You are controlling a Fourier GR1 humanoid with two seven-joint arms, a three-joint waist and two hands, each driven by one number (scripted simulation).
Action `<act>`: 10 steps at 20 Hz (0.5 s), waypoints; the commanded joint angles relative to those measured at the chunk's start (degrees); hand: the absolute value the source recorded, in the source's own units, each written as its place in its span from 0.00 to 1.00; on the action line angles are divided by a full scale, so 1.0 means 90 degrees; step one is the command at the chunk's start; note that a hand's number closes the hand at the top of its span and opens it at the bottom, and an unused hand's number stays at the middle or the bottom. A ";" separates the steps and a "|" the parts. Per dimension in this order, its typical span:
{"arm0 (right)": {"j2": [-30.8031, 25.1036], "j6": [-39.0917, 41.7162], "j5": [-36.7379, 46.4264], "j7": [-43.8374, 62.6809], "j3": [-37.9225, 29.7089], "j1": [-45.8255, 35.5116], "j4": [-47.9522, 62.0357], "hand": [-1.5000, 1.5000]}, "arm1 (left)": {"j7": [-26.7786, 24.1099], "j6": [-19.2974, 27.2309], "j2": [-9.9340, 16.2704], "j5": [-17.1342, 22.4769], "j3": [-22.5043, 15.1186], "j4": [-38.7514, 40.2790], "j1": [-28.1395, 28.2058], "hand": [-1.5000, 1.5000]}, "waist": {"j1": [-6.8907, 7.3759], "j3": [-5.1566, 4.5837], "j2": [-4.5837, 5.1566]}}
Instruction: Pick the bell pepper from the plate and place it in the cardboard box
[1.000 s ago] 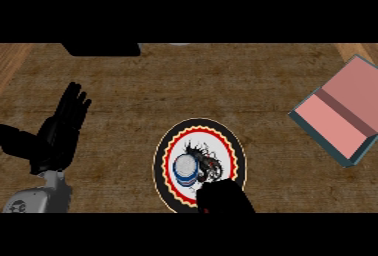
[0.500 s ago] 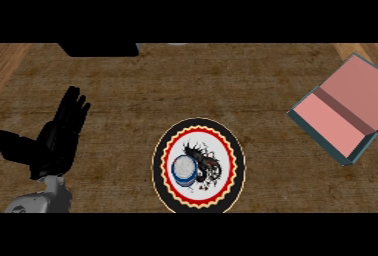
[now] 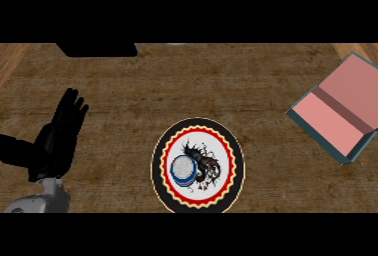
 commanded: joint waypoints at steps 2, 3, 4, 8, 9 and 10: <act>0.0293 0.0109 -0.0204 0.0568 -0.1038 -0.0069 -0.1095 1.00 | 0.0122 -0.0080 0.0131 0.0039 0.0052 -0.0164 0.0016 0.50 | 0.0064 0.0003 0.0018; 0.0382 0.0536 -0.0459 0.0759 -0.1317 -0.0252 -0.1366 1.00 | 0.0072 -0.0052 0.0064 0.0028 0.0018 -0.0017 -0.0166 0.50 | 0.0054 -0.0003 0.0032; 0.0124 0.0228 -0.0570 0.0592 -0.1668 0.0014 -0.1371 1.00 | -0.0058 -0.0153 0.0051 0.0180 0.0097 -0.0203 0.0146 0.50 | 0.0068 0.0005 0.0022; 0.0501 0.0934 -0.1491 0.0569 -0.2953 -0.0618 -0.1028 1.00 | -0.0169 -0.0129 0.0081 0.0035 0.0087 0.0127 -0.0074 0.50 | 0.0113 0.0002 0.0057; 0.0431 0.0719 -0.1643 0.0247 -0.3218 -0.0496 -0.0833 1.00 | -0.0015 0.0109 -0.0100 -0.0174 -0.0107 0.0314 -0.0335 0.50 | 0.0064 0.0009 0.0061; 0.0577 0.1135 -0.1727 0.0418 -0.3427 -0.0758 -0.0842 1.00 | 0.0280 -0.0042 0.0055 -0.0041 -0.0085 0.0023 -0.0241 0.50 | 0.0115 0.0006 0.0049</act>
